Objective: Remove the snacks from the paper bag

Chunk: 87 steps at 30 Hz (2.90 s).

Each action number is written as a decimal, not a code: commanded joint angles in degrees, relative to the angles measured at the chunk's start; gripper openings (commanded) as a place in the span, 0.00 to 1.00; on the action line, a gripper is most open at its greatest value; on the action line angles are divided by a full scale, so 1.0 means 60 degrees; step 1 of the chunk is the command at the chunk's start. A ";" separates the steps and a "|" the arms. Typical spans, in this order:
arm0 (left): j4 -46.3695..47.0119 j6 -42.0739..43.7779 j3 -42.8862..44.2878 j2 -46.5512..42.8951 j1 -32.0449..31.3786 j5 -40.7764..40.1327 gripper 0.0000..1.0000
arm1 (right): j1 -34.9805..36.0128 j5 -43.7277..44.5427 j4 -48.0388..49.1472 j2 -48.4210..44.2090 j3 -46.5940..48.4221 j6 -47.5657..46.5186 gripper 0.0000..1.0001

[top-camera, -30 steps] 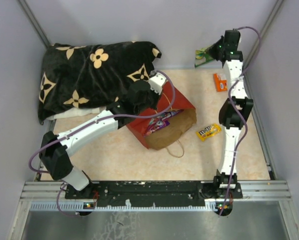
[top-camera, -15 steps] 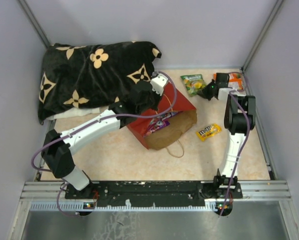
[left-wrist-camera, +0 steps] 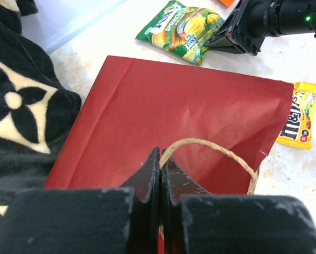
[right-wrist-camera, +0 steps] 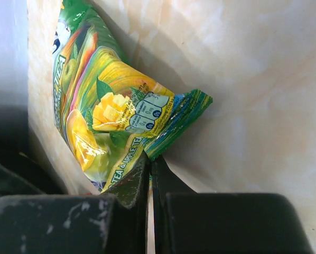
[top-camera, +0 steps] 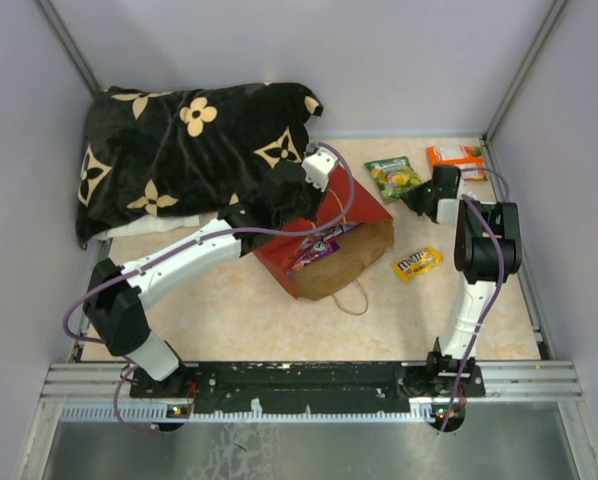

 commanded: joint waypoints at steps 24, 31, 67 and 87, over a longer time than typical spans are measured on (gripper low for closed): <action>-0.0462 -0.0230 0.0621 0.0267 -0.0175 -0.0450 0.00 | -0.0018 0.0211 0.3984 -0.0122 -0.0903 0.2805 0.77; -0.0455 -0.0167 0.0593 0.0192 -0.0189 -0.0574 0.00 | 0.0050 0.0114 0.5274 -0.2400 -0.3409 0.3505 0.99; -0.0359 0.0169 0.0503 0.0195 -0.0287 -0.1100 0.00 | 0.6194 0.0424 0.3181 -1.3830 -0.7585 -0.3138 0.99; -0.0365 0.0176 0.0513 0.0253 -0.0324 -0.1263 0.00 | 0.6194 0.1315 0.0619 -1.3663 -0.6015 -0.2582 0.99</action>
